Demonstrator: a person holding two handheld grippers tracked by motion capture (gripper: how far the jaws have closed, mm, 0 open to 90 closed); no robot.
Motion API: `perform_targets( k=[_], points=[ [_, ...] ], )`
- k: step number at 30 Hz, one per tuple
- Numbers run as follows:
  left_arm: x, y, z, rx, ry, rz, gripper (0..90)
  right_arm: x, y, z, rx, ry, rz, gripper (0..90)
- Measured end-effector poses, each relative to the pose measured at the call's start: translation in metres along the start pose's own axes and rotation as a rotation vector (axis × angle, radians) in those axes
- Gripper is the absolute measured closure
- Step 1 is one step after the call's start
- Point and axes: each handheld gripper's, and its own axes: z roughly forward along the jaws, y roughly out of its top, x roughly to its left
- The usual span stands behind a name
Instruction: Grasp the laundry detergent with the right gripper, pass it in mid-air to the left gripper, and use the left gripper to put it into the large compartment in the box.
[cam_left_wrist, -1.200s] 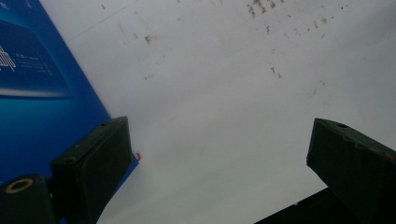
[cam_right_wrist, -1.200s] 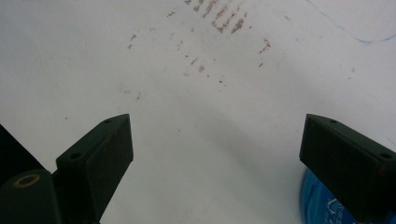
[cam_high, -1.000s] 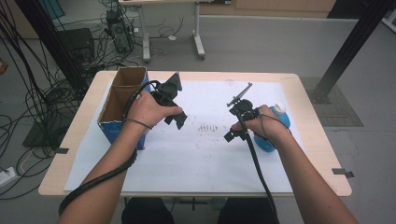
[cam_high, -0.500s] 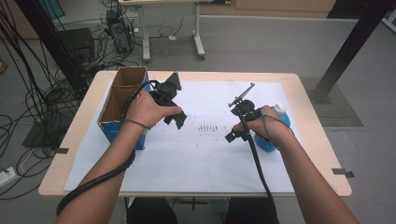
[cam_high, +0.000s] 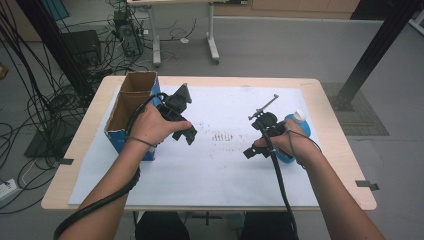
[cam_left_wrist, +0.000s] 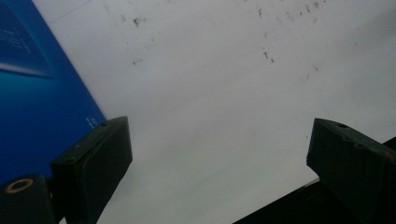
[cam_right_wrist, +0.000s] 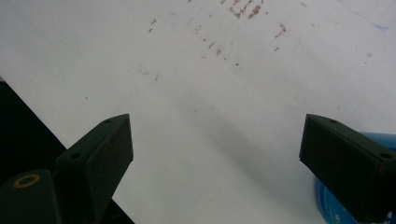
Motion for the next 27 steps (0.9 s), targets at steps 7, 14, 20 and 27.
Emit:
perform_targets(
  k=[7, 14, 20, 27],
  points=[
    [0.003, -0.008, 0.007, -0.003, -0.013, -0.009, 7.2, 0.002, -0.014, -0.004, -0.019, 0.003, -0.002, 9.6],
    [0.002, -0.011, 0.009, -0.011, -0.016, 0.003, 7.3, 0.001, -0.027, -0.005, -0.031, 0.010, -0.004, 9.5],
    [0.000, -0.012, 0.011, -0.010, -0.018, 0.011, 7.3, 0.001, -0.041, -0.003, -0.040, 0.018, -0.002, 9.6],
    [0.002, -0.014, 0.012, -0.011, -0.018, 0.006, 7.3, 0.001, -0.058, -0.003, -0.053, 0.031, 0.003, 9.6]
  ],
)
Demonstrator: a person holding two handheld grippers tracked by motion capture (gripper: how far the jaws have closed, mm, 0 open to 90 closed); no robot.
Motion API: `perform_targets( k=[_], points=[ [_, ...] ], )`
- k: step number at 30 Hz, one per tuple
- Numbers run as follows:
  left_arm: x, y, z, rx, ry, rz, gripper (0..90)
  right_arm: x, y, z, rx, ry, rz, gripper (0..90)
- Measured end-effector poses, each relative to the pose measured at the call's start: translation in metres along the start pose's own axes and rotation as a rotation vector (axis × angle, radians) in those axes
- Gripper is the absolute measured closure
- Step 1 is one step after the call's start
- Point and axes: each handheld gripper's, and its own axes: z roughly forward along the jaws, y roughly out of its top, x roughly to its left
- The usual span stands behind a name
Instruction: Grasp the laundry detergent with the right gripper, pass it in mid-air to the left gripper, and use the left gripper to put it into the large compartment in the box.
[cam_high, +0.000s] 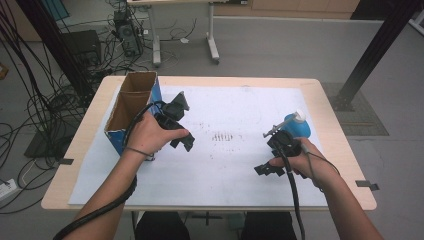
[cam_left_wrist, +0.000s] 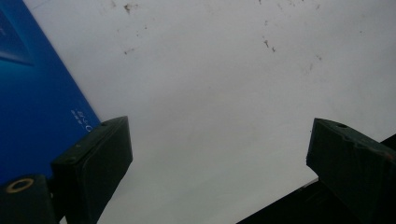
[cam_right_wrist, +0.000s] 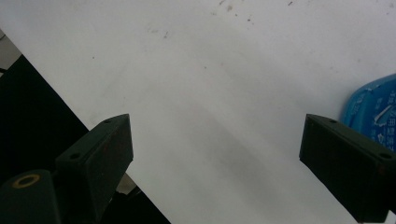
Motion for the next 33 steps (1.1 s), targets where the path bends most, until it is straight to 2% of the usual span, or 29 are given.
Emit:
perform_targets(
  k=[27, 33],
  points=[
    [-0.001, 0.005, 0.000, 0.001, -0.001, 0.009, 7.4, -0.016, -0.055, -0.003, -0.003, -0.024, 0.057, 9.2],
    [-0.002, 0.005, 0.001, -0.006, -0.008, 0.005, 7.4, -0.020, -0.061, -0.005, -0.008, -0.034, 0.071, 9.2]
  ],
)
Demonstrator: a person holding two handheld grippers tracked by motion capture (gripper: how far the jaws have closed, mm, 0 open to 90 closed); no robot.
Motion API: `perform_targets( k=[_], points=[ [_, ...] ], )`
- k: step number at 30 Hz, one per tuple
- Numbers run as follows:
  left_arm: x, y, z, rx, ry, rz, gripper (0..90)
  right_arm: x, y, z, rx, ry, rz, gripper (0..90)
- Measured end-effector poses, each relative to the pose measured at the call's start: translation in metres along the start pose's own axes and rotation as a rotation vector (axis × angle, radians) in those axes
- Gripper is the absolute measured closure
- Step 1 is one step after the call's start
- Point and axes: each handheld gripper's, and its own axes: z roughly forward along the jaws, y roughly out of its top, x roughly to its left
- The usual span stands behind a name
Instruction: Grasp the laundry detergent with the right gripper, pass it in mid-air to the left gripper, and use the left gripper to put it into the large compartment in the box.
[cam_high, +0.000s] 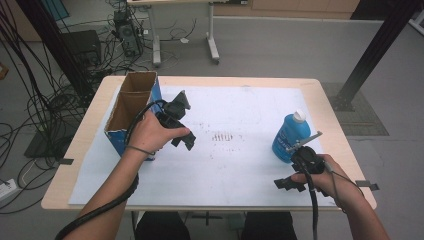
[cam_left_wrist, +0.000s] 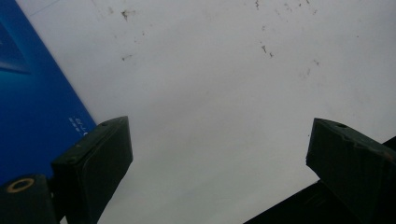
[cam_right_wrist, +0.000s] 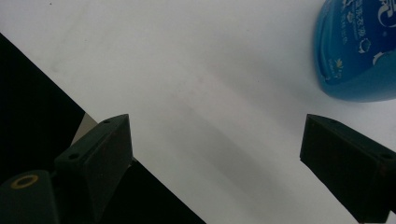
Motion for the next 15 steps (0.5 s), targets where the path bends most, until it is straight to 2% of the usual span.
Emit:
perform_targets(
  k=[15],
  points=[
    [0.000, 0.002, -0.003, -0.007, -0.006, 0.001, 7.5, -0.013, -0.013, -0.001, 0.003, -0.029, 0.015, 9.5]
  ],
)
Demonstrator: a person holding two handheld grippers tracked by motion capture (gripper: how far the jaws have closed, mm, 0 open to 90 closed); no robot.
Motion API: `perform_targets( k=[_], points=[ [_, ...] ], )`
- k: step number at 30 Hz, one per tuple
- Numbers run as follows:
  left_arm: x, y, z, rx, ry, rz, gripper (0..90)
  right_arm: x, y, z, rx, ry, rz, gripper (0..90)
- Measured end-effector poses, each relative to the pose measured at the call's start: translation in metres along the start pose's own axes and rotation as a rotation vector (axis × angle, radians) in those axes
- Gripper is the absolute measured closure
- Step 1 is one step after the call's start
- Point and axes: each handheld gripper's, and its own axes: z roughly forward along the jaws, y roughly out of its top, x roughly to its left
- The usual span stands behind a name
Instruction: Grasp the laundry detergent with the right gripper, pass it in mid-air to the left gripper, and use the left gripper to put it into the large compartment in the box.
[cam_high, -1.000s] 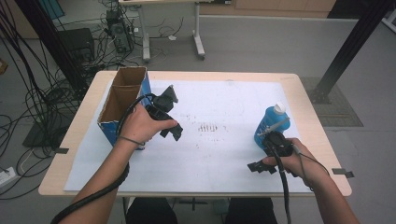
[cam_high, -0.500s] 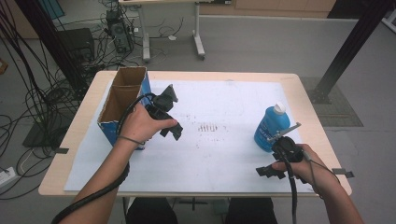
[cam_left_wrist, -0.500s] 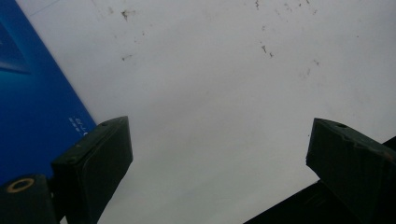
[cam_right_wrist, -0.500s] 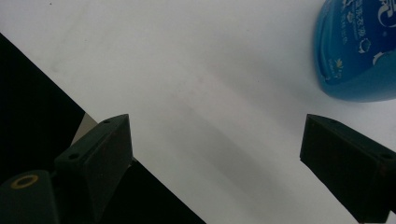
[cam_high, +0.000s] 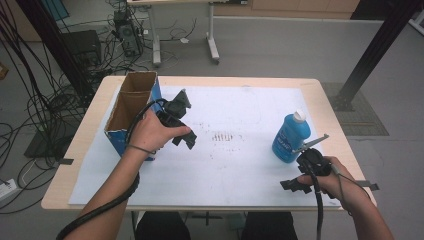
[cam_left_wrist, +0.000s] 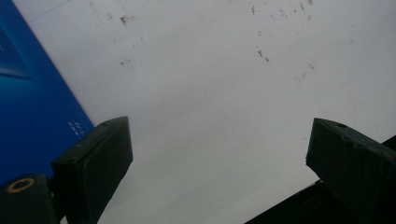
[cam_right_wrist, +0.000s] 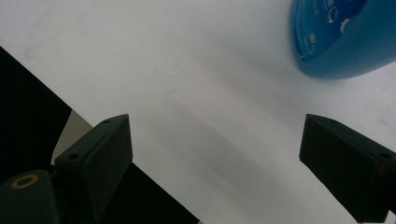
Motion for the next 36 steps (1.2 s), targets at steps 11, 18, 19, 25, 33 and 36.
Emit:
perform_targets(
  k=[11, 18, 19, 25, 33, 36],
  points=[
    [-0.001, 0.003, 0.000, 0.004, -0.004, 0.010, 7.5, -0.015, -0.008, 0.004, 0.001, -0.041, 0.023, 9.0],
    [-0.002, 0.004, 0.000, 0.007, -0.009, 0.005, 7.5, -0.026, -0.012, 0.013, -0.025, -0.042, 0.033, 8.8],
    [-0.002, 0.004, 0.000, 0.007, -0.009, 0.005, 7.5, -0.026, -0.012, 0.013, -0.025, -0.042, 0.033, 8.8],
    [-0.001, 0.006, -0.007, -0.013, -0.013, 0.004, 7.5, -0.036, -0.014, 0.020, -0.045, -0.049, 0.019, 8.4],
    [0.002, 0.009, -0.014, -0.026, -0.018, 0.006, 7.5, -0.048, -0.015, 0.026, -0.129, -0.046, 0.022, 8.0],
    [0.004, 0.009, -0.014, -0.032, -0.019, -0.004, 7.5, -0.051, -0.015, 0.027, -0.152, -0.051, 0.028, 7.9]
  ],
)
